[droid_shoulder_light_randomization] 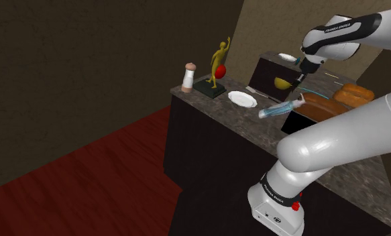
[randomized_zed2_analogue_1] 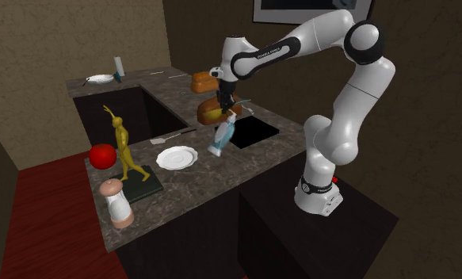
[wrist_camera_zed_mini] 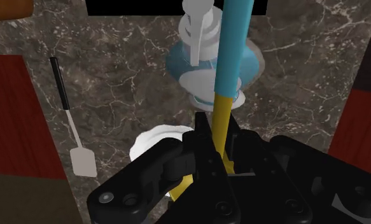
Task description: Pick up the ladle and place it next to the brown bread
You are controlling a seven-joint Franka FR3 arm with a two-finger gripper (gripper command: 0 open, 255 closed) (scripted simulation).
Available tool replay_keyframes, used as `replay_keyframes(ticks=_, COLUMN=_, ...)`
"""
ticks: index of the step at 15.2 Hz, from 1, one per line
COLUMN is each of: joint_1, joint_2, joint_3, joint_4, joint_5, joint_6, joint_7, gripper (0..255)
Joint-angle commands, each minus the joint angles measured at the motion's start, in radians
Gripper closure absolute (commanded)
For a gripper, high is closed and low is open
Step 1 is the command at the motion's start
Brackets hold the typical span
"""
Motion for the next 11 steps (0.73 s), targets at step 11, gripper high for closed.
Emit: replay_keyframes(ticks=11, joint_1=-0.055, joint_2=0.002, joint_3=-0.248, joint_4=0.091, joint_5=-0.011, joint_6=-0.026, joint_7=-0.311, gripper=255)
